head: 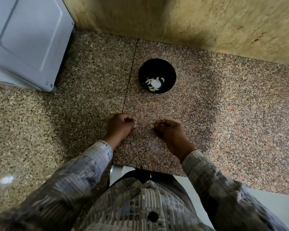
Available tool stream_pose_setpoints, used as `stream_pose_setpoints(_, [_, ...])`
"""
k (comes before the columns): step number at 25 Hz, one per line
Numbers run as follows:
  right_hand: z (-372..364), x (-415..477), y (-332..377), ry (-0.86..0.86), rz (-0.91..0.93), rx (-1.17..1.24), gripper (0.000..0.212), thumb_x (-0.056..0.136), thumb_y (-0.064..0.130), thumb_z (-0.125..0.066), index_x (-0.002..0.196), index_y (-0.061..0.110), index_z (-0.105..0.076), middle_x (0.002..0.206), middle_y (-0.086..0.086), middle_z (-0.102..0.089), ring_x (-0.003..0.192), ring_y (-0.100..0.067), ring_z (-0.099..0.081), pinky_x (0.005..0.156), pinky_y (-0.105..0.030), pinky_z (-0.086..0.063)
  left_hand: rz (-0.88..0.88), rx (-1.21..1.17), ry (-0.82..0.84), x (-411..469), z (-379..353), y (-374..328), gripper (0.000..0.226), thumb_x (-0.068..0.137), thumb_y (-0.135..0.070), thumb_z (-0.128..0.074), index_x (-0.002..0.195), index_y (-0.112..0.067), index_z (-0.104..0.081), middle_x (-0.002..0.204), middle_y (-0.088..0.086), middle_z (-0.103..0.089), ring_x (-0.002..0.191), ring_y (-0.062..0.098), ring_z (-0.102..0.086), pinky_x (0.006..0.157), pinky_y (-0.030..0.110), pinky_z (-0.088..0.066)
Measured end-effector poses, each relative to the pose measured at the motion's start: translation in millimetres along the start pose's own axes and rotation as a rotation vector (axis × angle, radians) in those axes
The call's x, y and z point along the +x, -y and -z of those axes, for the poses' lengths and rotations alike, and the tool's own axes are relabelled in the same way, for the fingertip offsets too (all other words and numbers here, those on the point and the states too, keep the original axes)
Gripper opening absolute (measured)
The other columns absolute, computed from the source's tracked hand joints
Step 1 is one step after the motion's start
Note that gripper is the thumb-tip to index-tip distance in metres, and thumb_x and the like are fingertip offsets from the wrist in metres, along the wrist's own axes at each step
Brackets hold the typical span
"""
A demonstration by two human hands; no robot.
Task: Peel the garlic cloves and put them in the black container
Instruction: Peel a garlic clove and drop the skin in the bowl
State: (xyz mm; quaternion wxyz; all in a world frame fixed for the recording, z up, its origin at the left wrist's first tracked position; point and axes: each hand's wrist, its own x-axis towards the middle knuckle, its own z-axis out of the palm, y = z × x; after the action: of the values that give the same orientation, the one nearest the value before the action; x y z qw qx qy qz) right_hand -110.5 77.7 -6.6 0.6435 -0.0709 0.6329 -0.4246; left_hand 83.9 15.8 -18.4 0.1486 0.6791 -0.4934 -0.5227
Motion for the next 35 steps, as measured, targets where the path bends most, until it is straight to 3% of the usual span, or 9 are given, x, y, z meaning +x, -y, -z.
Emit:
stream_pose_setpoints(3, [13.2, 11.7, -8.3, -0.08, 0.104, -0.454, 0.009, 0.096, 0.003, -0.069, 0.101, 0.004, -0.076, 0.1, -0.012, -0.078, 0.089, -0.022, -0.073, 0.078, -0.034, -0.065, -0.088, 0.275, -0.113, 6.7, 2.8, 0.6, 0.01, 0.086, -0.028, -0.082, 0.091, -0.021, -0.077, 0.086, -0.008, -0.074, 0.074, -0.001, -0.065, 0.059, 0.014, -0.046])
stream_pose_setpoints(5, [16.8, 17.5, -8.2, -0.038, 0.282, -0.959, 0.012, 0.096, 0.014, -0.071, 0.102, 0.019, -0.08, 0.103, -0.002, -0.079, 0.088, -0.015, -0.075, 0.084, -0.036, -0.064, -0.161, 0.339, -0.157, 4.9, 2.7, -0.4, 0.016, 0.087, -0.036, -0.081, 0.091, -0.021, -0.074, 0.085, -0.008, -0.071, 0.072, 0.001, -0.063, 0.058, 0.016, -0.044])
stream_pose_setpoints(7, [12.1, 20.1, -5.2, 0.051, 0.43, -1.216, 0.017, 0.098, 0.01, -0.068, 0.105, 0.02, -0.079, 0.107, -0.003, -0.078, 0.092, -0.016, -0.074, 0.087, -0.037, -0.063, -0.307, 0.44, -0.222, -1.6, 1.0, 1.0, 0.02, 0.09, -0.037, -0.075, 0.1, -0.02, -0.07, 0.095, -0.006, -0.066, 0.079, 0.009, -0.061, 0.063, 0.022, -0.045])
stream_pose_setpoints(12, [13.3, 18.0, 8.0, -0.021, 0.459, -1.132, 0.02, 0.101, 0.015, -0.064, 0.114, 0.025, -0.077, 0.098, 0.008, -0.077, 0.073, -0.005, -0.069, 0.066, -0.02, -0.055, -0.631, 0.537, -0.033, -20.3, -23.0, -4.1, 0.028, 0.095, -0.019, -0.066, 0.122, -0.018, -0.07, 0.112, 0.003, -0.071, 0.093, 0.017, -0.066, 0.08, 0.026, -0.051])
stream_pose_setpoints(16, [33.1, 10.8, 7.2, -0.083, 0.415, -1.089, 0.017, 0.095, 0.017, -0.072, 0.11, 0.021, -0.079, 0.103, 0.002, -0.078, 0.088, -0.012, -0.071, 0.079, -0.026, -0.057, -0.608, 0.604, 0.069, -12.2, -44.4, -1.2, 0.038, 0.092, -0.016, -0.068, 0.13, -0.02, -0.069, 0.126, 0.003, -0.067, 0.108, 0.021, -0.066, 0.091, 0.023, -0.046])
stream_pose_setpoints(23, [33.9, 5.8, 2.3, 0.055, 0.491, -1.183, 0.037, 0.091, 0.015, -0.075, 0.127, 0.019, -0.068, 0.119, -0.003, -0.073, 0.097, -0.016, -0.072, 0.084, -0.034, -0.062, -0.73, 0.756, 0.152, -5.5, -55.1, 0.0, 0.012, 0.092, -0.021, -0.066, 0.097, -0.017, -0.076, 0.093, 0.004, -0.066, 0.084, 0.027, -0.067, 0.071, 0.037, -0.056])
stream_pose_setpoints(26, [31.6, 13.4, -0.7, 0.002, 0.507, -1.21, 0.014, 0.095, 0.023, -0.072, 0.108, 0.021, -0.074, 0.099, 0.002, -0.076, 0.083, -0.013, -0.072, 0.078, -0.035, -0.062, -0.719, 0.759, 0.144, -4.6, -56.9, -2.6, 0.011, 0.092, -0.018, -0.066, 0.092, -0.016, -0.076, 0.091, 0.005, -0.068, 0.083, 0.026, -0.067, 0.073, 0.035, -0.055])
stream_pose_setpoints(29, [29.4, 20.2, -1.1, -0.069, 0.361, -1.175, 0.009, 0.091, 0.032, -0.076, 0.087, 0.025, -0.077, 0.079, 0.009, -0.074, 0.07, -0.004, -0.068, 0.073, -0.032, -0.061, -0.665, 0.746, 0.141, -2.1, -58.5, -5.2, 0.009, 0.088, -0.016, -0.068, 0.088, -0.012, -0.076, 0.091, 0.008, -0.069, 0.085, 0.028, -0.067, 0.075, 0.035, -0.051])
stream_pose_setpoints(35, [21.6, 45.0, 21.1, -0.11, 0.059, -1.18, 0.023, 0.079, 0.043, -0.086, 0.085, 0.023, -0.081, 0.083, 0.006, -0.078, 0.081, -0.013, -0.075, 0.083, -0.033, -0.063, -0.603, 0.636, 0.186, 3.3, -57.2, -5.4, 0.015, 0.08, -0.011, -0.063, 0.083, -0.012, -0.077, 0.087, 0.007, -0.071, 0.083, 0.027, -0.068, 0.075, 0.036, -0.054])
